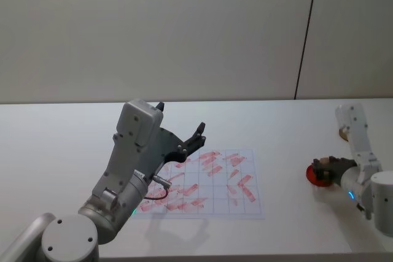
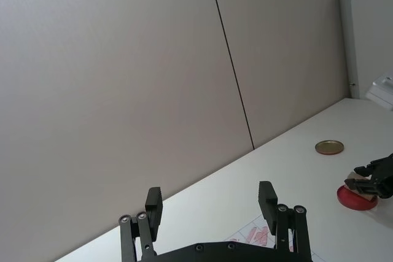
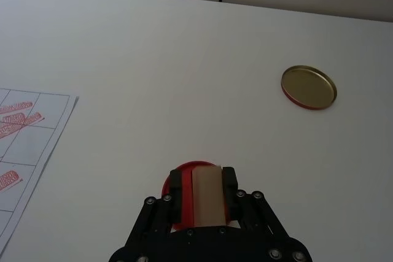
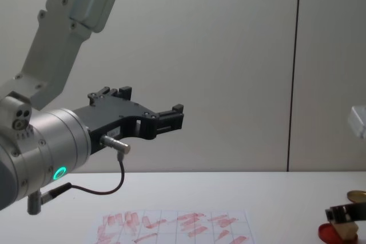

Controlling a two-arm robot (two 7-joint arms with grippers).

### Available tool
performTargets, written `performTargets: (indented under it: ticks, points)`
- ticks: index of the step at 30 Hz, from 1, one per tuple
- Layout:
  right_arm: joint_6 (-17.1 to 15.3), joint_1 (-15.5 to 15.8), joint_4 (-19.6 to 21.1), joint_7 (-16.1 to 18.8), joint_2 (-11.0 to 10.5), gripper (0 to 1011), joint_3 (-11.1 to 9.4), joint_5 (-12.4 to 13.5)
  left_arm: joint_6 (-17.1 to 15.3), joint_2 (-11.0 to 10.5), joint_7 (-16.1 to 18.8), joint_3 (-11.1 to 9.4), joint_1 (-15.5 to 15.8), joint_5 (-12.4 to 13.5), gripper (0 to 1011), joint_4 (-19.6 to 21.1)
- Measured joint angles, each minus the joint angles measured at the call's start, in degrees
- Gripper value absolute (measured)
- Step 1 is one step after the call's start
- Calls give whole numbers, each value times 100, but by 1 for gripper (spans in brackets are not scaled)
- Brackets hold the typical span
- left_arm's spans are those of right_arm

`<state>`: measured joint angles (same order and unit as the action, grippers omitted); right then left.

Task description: Use the one hand to pick up the stamp and affix it onto the A4 paper.

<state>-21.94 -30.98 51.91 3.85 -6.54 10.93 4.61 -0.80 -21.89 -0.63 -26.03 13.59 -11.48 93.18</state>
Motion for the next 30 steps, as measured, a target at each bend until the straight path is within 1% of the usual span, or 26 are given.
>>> performTargets:
  ticks: [3,5,10,11,12,13,15,16,17,18,23,30]
  points:
    - [1,0,-26,19,2,420,-5,12,0,0,0,0,0,0,993,0]
    - [10,0,-35,28,3,507,-8,18,0,0,0,0,0,0,993,0]
    - [68,19,-16,34,3,651,-11,20,0,0,0,0,0,0,993,0]
    - [101,33,17,34,0,676,-13,19,0,0,0,0,0,0,993,0]
    - [110,42,39,33,-1,735,-13,17,0,0,0,0,0,0,993,0]
    - [132,52,63,32,-4,753,-14,13,0,0,0,0,0,0,993,0]
    - [185,93,155,28,-15,828,-18,0,0,0,0,0,0,0,993,0]
    - [209,107,188,25,-19,841,-19,-6,0,0,0,0,0,0,993,0]
    - [251,143,268,21,-29,891,-21,-16,0,0,0,0,0,0,993,0]
    - [251,143,268,21,-29,891,-21,-16,0,0,0,0,0,0,993,0]
    - [444,284,572,7,-71,1001,-35,-59,0,0,0,0,0,0,993,0]
    - [787,519,1068,14,-157,1001,-68,-108,0,0,0,0,0,0,993,0]
